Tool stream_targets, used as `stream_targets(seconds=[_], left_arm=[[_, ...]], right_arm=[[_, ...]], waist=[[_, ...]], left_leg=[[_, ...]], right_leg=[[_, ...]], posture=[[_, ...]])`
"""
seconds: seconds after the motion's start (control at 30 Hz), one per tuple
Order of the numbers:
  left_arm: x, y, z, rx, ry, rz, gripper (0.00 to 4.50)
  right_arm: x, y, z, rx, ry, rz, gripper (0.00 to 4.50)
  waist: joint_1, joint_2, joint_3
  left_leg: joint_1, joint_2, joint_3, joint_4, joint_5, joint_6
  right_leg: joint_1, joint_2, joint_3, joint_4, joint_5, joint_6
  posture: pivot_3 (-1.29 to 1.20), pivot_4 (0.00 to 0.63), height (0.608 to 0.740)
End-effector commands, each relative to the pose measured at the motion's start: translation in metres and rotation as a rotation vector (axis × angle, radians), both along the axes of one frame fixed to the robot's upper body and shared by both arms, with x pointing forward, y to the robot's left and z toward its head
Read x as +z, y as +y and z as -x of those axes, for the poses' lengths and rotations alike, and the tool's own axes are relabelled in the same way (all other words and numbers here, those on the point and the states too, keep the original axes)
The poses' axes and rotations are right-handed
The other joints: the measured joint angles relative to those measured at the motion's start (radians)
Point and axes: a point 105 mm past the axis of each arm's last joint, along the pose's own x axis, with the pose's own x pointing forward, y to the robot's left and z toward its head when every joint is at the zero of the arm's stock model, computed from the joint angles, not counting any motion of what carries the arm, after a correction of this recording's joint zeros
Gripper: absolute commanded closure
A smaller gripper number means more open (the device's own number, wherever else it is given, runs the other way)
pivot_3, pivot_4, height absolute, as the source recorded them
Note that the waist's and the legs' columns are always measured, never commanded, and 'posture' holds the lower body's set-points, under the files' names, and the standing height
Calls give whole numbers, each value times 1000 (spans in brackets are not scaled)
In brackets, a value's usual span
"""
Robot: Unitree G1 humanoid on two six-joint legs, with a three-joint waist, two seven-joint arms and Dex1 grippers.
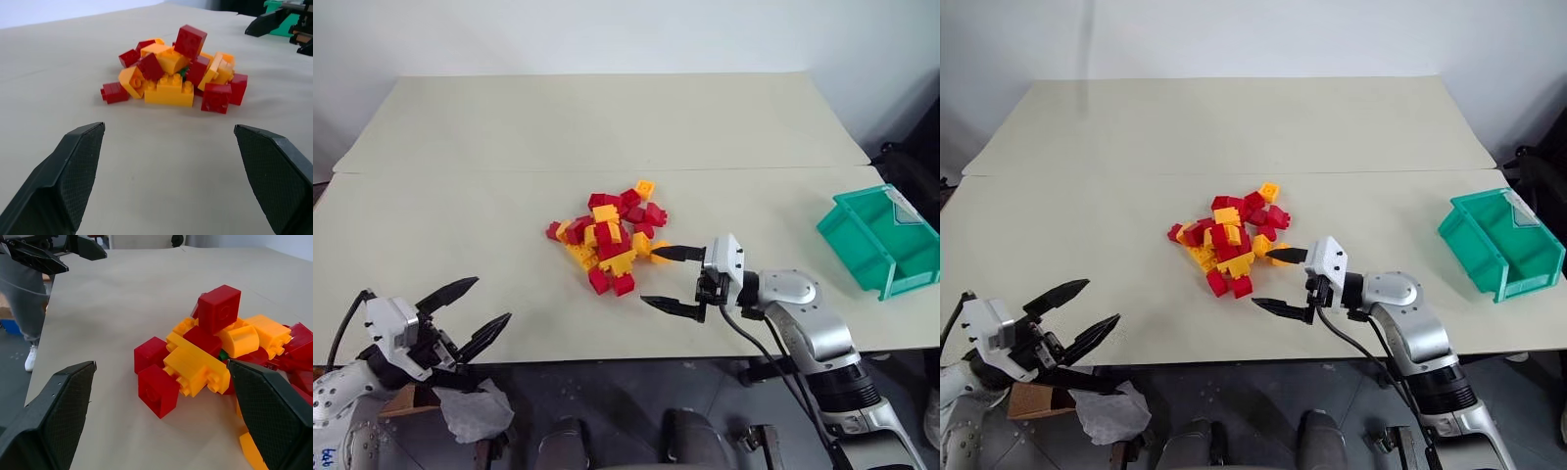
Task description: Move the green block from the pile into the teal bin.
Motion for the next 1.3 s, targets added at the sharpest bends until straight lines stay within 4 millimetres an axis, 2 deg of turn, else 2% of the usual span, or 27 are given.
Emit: stream_targets(seconds=[0.03, 0.1, 0.2, 0.27, 0.33, 0.37, 0.57, 0.6, 0.7, 0.73, 0.83, 0.87, 1.0, 1.07, 1.13, 1.23, 1.3], left_arm=[[10, -3, -1, -4, -43, -14, 0], [10, -3, -2, 0, -42, -20, 0], [9, -1, -3, 6, -38, -25, 0], [8, 0, -4, 5, -33, -24, 0], [8, 0, -4, 1, -31, -24, 0], [9, -1, -4, 0, -30, -23, 0], [9, -2, -4, -10, -26, -16, 0], [9, -2, -4, -14, -24, -14, 0], [3, -4, 1, -41, -6, -46, 0], [2, -4, 2, -39, -3, -47, 0], [1, -2, 6, -31, 2, -43, 0], [0, -2, 7, -25, 1, -42, 0], [-3, 0, 10, 4, 3, -38, 0], [-6, 6, 11, 54, 3, -31, 0], [-7, 9, 12, 83, 7, -26, 0], [-8, 12, 15, 120, 4, -26, 0], [-7, 11, 17, 124, -3, -24, 0]], right_arm=[[15, -16, -2, -49, -65, -29, 203], [15, -28, -3, -81, -72, -34, 615], [11, -40, -3, -120, -65, -19, 1621], [9, -46, -4, -144, -44, -27, 1621], [5, -49, -2, -138, -26, -11, 2023], [5, -50, -1, -136, -29, -5, 2199], [5, -39, 2, -88, -35, 8, 4286], [6, -35, 2, -77, -43, 9, 4440], [15, -10, 1, -18, -90, -5, 4440], [15, -1, 3, 19, -53, -8, 4440], [13, 40, 5, 137, -11, 38, 4440], [16, 54, 1, 156, -16, 43, 4440], [19, 82, -9, 184, -16, 79, 4440], [19, 103, -18, 184, -7, 106, 4440], [18, 114, -25, 167, -2, 129, 4440], [10, 121, -43, 113, -5, 207, 4440], [14, 121, -63, 12, -39, 203, 4440]], waist=[[1, 0, 0], [2, 0, 0], [2, 0, 0], [2, 0, 0], [0, 0, 0], [0, 0, 0], [1, 0, 0], [1, 0, 0], [-5, 0, 0], [-7, 0, 0], [-8, 0, 0], [-10, 0, 0], [-3, 0, 0], [-1, -1, -1], [-4, -1, -1], [-8, -1, -1], [-9, -1, -1]], left_leg=[[0, 0, 0, 0, 0, 0], [0, 0, 0, 0, 0, 0], [0, 0, 0, 0, 0, 0], [0, 0, 0, 0, 0, 0], [0, 0, 0, 0, 0, 0], [0, 0, 0, 0, 0, 0], [0, 0, 0, 0, 0, 0], [0, 0, 0, 0, 0, 0], [0, 0, 0, 0, 0, 0], [0, 0, 0, 0, 0, 0], [0, 0, 0, 0, 0, 0], [0, 0, 0, 0, 0, 0], [0, 1, 0, 0, 0, 0], [-1, 1, 0, 0, 0, 0], [-1, 1, 1, 0, 0, 0], [-1, 1, 1, 0, 0, -1], [-1, 1, 1, 0, 0, -1]], right_leg=[[0, 0, 0, 0, 0, 0], [0, 0, 0, 0, 0, 0], [0, 0, 0, -1, 0, 0], [0, 0, 0, -1, 0, 0], [0, 0, 0, -1, 0, 0], [0, 0, 0, -1, 0, 0], [0, 0, 0, -1, 0, 0], [0, 0, 0, -1, 0, 0], [0, 0, 0, 0, 0, 0], [-1, 0, 0, 0, 0, 0], [-1, 0, 0, 1, 0, 0], [-2, 0, 0, 1, 0, 0], [-2, 0, 0, 2, 0, -1], [-2, 0, 0, 2, 0, -1], [-2, 0, -1, 2, 0, -1], [-3, 0, -1, 3, 0, -1], [-3, 0, -1, 2, 0, -1]], posture=[[0, 150, 740], [0, 150, 740], [0, 150, 740], [0, 150, 740], [0, 150, 740], [0, 150, 740], [0, 150, 740], [0, 150, 740], [0, 150, 740], [0, 150, 740], [0, 150, 740], [0, 150, 740], [0, 150, 740], [0, 150, 740], [0, 150, 740], [0, 150, 740], [0, 150, 740]])
